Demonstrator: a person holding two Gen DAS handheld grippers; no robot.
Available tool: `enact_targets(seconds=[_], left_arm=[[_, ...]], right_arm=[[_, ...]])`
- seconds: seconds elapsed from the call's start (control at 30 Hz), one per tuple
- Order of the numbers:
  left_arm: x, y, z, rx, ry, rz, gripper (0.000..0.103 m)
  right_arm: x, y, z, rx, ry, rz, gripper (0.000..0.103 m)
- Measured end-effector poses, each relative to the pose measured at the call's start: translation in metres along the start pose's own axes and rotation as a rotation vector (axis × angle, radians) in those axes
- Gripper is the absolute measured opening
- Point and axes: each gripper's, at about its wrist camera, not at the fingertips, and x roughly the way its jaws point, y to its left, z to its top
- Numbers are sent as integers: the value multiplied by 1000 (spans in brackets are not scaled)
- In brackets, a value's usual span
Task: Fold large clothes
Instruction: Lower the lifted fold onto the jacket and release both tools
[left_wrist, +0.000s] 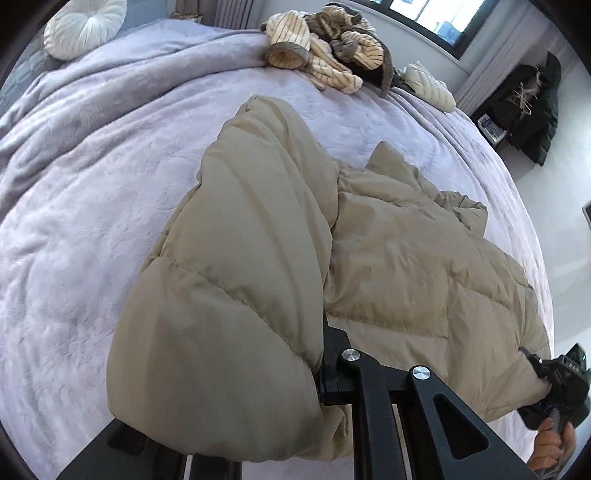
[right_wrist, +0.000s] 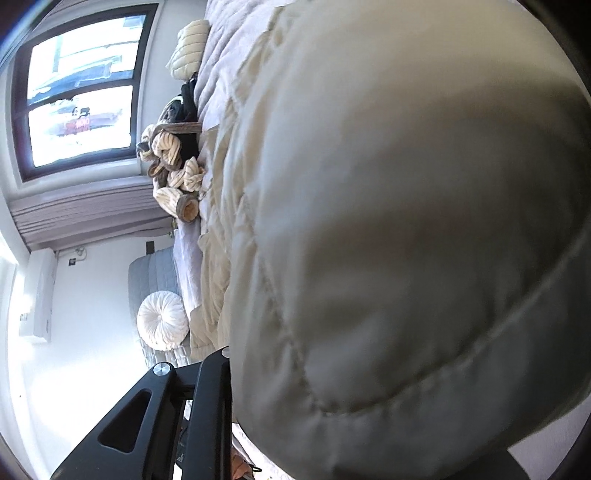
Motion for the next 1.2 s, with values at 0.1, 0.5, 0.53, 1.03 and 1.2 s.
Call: enact_targets(seconds=[0.1,0.5,0.53,1.03,1.2], left_arm=[[-19,5,-18,-2,4,-3,17],[-81,60,-120,-39,124,-55,17],[-84,66,-126,-34,136,-64,17],[-77,126,-193,-27,303,-56,50],[-84,129,-191,6,312,-36,50]], right_arm=[[-13,0,-10,-19,26,-5,22],[-62,-29,-92,37,70,-32,22],[-67,-33,-103,46,62,-38,22],[-60,-45,-121,82,-12,-216,41],[-69,-38,-127,75,-19,-258,44]])
